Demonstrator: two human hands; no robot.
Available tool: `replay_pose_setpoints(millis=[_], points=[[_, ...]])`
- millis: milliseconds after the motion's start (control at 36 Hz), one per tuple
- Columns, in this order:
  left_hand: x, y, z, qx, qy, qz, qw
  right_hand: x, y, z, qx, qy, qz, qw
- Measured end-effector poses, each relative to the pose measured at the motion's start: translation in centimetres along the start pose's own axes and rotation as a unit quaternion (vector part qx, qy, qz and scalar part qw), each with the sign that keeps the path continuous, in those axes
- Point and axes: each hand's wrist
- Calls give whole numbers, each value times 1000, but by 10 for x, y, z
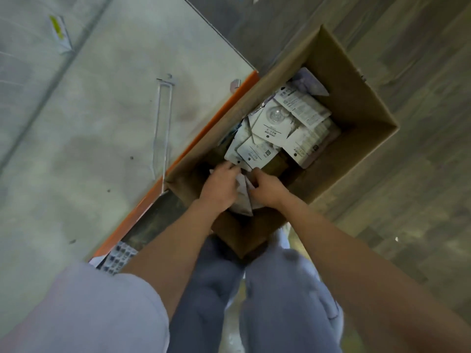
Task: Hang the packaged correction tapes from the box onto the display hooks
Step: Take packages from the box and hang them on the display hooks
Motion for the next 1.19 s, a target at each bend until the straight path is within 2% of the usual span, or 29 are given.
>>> replay_pose_setpoints(millis=[139, 222, 361, 528, 694, 778, 889, 1056, 1194], points=[[-50, -49, 37, 77, -75, -2, 994, -70, 14, 43, 97, -19, 7, 995], [-74, -80, 61, 35, -109, 8, 993, -108, 22, 63, 96, -47, 23, 994], [-120, -141, 115, -59, -108, -8, 992, -181, 36, 104, 92, -102, 50, 989], [-174, -197, 171, -148, -162, 6, 976, -255, 67, 137, 94, -134, 57, 985], [-214, -223, 222, -194, -217, 27, 956, -308, 93, 156, 222, -139, 59, 963], [-230, -227, 234, -202, -208, 39, 956, -326, 106, 162, 317, -158, 59, 933], [-258, -229, 240, -216, -151, 36, 964, -348, 122, 170, 404, -161, 75, 897], [-314, -221, 255, -135, -113, 13, 984, -395, 154, 168, 378, -163, 103, 905], [-374, -212, 278, -136, -107, 18, 985, -447, 193, 153, 378, -140, 143, 904]])
Point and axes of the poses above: each hand's wrist, its own x-axis towards the middle knuckle, its own z-axis out of the back of the hand, y = z × x, and after that the axes turned 12 degrees about -x, right-handed
